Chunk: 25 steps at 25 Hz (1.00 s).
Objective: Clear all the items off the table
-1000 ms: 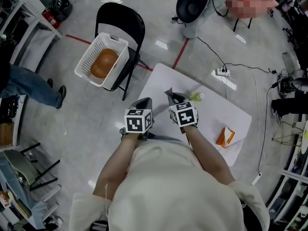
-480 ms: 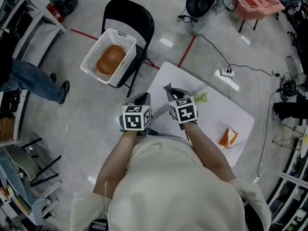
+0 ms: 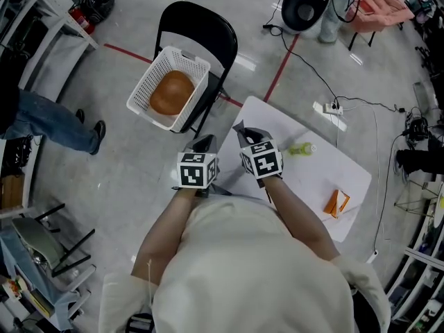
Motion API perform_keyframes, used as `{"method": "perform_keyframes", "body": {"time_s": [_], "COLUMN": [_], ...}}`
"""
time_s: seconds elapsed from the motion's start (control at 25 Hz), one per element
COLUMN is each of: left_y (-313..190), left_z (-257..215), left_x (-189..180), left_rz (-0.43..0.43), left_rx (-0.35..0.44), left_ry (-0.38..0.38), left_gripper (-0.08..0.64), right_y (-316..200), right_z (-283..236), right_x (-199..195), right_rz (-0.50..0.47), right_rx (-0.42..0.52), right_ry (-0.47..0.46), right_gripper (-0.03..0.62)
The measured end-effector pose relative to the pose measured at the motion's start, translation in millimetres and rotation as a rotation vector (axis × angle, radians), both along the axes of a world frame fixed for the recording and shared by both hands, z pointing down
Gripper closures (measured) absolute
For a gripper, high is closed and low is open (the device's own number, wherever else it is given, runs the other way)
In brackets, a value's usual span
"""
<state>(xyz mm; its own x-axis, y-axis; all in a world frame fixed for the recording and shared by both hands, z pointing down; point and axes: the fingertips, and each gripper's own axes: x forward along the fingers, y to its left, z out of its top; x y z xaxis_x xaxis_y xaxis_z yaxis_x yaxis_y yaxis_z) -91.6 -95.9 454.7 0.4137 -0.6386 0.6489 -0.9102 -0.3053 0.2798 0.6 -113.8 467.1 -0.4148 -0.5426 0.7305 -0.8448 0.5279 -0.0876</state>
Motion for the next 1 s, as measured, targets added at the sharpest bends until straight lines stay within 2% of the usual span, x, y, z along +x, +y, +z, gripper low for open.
{"method": "perform_keyframes", "body": {"time_s": [0.28, 1.0], "left_y": [-24, -77], "left_z": [-3, 12], "left_x": [-43, -143], "left_rz": [-0.014, -0.122], "left_rx": [-0.006, -0.045], "left_ry": [-0.005, 0.011], "left_gripper": [0.551, 0.551], "right_y": [-20, -74], "right_z": [-1, 8], "right_x": [-48, -164], "right_rz": [-0.041, -0.186], "right_rx": [-0.011, -0.038], "right_ry": [0.010, 0.021], "right_gripper": [0.543, 0.543]}}
